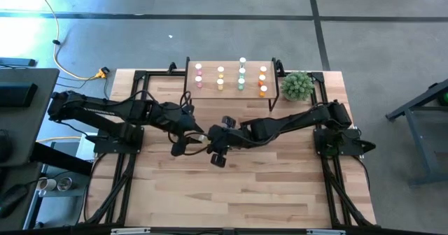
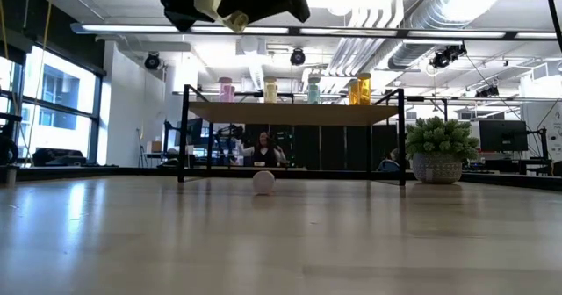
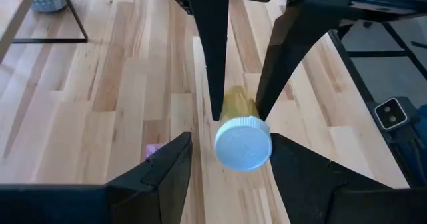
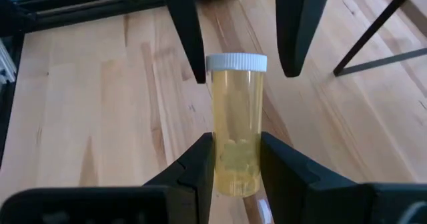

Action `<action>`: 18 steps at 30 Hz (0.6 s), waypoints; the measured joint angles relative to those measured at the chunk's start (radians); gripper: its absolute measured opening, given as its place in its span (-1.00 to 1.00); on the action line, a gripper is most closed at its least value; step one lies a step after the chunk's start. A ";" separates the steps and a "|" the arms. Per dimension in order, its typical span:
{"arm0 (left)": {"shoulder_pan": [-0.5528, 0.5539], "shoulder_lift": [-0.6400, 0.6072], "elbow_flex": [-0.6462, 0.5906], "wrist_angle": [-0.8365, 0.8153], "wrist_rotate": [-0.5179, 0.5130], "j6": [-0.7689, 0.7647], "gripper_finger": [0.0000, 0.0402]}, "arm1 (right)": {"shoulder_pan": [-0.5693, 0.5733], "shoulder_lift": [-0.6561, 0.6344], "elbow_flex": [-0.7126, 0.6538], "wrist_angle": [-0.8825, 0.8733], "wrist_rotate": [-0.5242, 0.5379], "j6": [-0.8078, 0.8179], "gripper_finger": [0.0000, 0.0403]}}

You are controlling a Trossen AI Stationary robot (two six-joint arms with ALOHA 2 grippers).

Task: Pick and place medicine bottles onto shelf by color
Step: Put the yellow pill bottle aligned with the other yellow pill bottles on the shelf

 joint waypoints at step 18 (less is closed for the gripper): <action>0.000 0.000 0.000 0.001 0.001 0.000 -0.13 | -0.008 0.000 0.000 0.037 0.000 -0.016 -0.52</action>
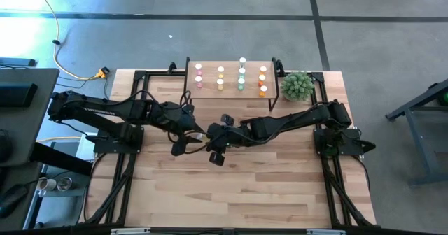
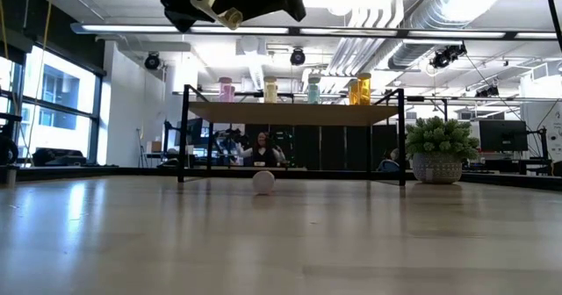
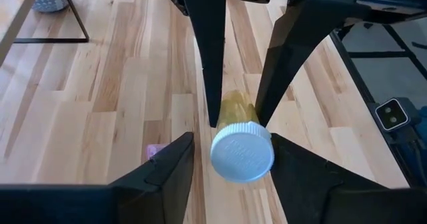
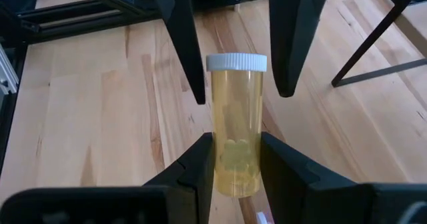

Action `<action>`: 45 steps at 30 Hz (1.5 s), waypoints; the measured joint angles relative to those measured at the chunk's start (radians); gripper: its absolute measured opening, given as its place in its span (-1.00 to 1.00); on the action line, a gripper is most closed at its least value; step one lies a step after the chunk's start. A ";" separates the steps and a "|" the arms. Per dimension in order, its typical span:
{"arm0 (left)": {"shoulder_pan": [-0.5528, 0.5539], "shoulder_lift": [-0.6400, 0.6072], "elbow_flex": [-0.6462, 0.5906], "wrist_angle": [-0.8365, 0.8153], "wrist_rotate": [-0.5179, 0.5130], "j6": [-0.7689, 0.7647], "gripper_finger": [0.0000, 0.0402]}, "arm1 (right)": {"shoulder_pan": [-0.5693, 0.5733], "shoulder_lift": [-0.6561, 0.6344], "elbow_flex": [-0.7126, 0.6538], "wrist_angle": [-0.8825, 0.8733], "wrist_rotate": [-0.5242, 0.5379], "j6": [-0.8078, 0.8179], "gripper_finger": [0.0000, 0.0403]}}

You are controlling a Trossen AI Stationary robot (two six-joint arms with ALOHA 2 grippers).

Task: Pick and place medicine bottles onto shelf by color
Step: Put the yellow pill bottle aligned with the other yellow pill bottles on the shelf

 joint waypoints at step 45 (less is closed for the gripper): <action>0.001 0.000 0.000 -0.190 -0.133 0.026 -0.42 | -0.062 -0.080 0.000 -0.121 -0.021 -0.072 -0.14</action>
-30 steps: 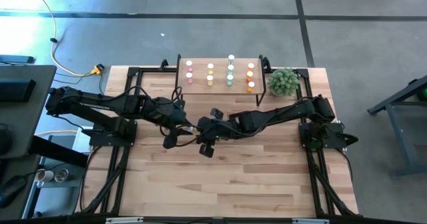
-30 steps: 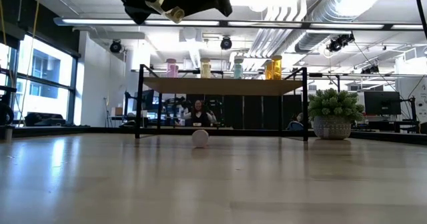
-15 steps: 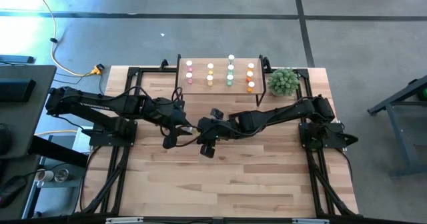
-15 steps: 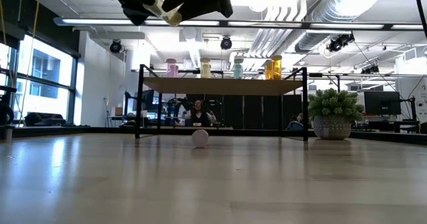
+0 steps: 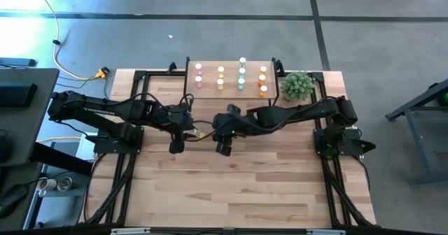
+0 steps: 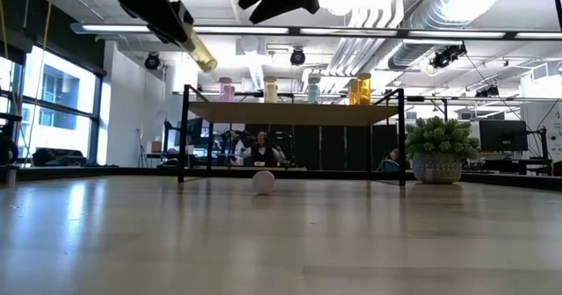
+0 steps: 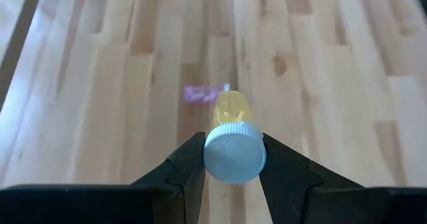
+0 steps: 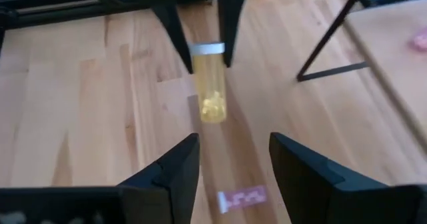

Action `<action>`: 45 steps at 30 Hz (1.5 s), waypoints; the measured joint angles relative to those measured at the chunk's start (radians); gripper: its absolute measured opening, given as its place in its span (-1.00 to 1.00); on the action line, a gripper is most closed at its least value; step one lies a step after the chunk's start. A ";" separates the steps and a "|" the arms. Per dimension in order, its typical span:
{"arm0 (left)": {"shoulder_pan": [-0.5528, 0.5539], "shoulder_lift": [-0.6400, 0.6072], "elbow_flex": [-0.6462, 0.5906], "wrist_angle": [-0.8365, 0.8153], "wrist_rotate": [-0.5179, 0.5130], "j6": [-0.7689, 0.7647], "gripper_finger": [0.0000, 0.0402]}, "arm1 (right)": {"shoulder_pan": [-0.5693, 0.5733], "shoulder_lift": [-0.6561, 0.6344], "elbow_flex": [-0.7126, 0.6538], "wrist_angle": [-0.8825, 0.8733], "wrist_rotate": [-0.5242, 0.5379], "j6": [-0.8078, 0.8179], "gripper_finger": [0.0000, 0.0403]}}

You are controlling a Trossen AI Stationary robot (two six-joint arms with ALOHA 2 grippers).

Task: Pick and place medicine bottles onto shelf by color
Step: Put the yellow pill bottle aligned with the other yellow pill bottles on the shelf

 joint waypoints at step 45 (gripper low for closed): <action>0.138 0.000 0.218 -0.372 0.077 -0.083 -0.43 | -0.204 0.028 0.000 0.166 -0.471 -0.464 -0.15</action>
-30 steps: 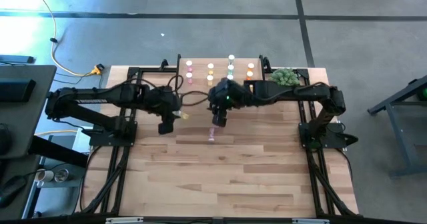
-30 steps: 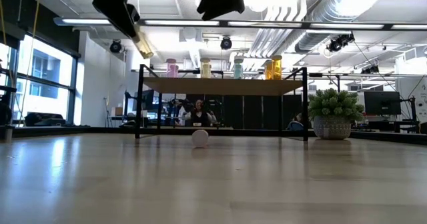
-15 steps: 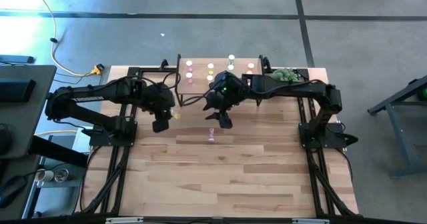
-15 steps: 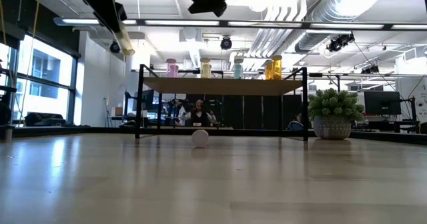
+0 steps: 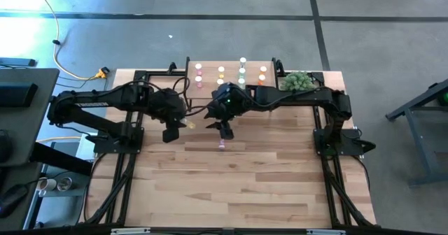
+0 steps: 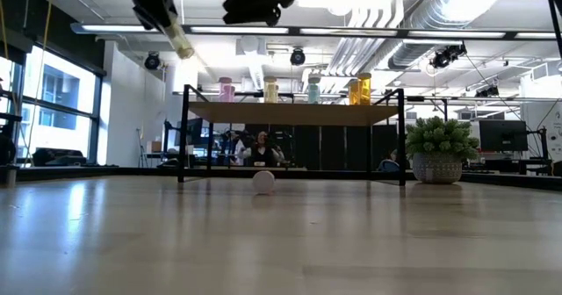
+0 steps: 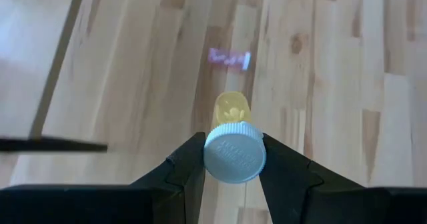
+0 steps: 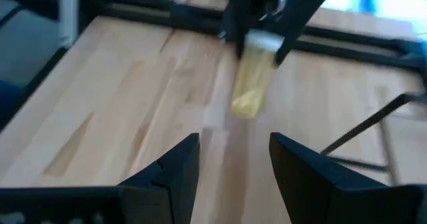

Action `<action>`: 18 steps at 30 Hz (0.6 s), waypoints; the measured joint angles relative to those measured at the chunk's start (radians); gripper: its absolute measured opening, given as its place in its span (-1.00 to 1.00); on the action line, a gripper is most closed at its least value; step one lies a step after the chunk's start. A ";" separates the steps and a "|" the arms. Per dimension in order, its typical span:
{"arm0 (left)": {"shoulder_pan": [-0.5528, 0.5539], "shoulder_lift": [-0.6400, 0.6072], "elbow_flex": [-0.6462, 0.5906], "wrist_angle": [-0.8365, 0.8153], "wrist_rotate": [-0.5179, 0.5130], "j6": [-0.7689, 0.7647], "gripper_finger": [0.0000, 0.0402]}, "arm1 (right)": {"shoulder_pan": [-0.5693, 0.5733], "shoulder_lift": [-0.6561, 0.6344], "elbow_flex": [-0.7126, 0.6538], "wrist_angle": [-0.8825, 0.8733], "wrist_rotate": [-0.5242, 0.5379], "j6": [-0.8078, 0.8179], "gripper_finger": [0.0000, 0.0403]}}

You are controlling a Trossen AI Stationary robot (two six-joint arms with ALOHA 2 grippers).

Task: Pick and place medicine bottles onto shelf by color
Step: Put the yellow pill bottle aligned with the other yellow pill bottles on the shelf

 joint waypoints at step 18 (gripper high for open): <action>-0.058 0.000 0.000 0.191 -0.008 0.118 -0.43 | 0.026 0.003 0.000 0.064 0.056 0.049 -0.15</action>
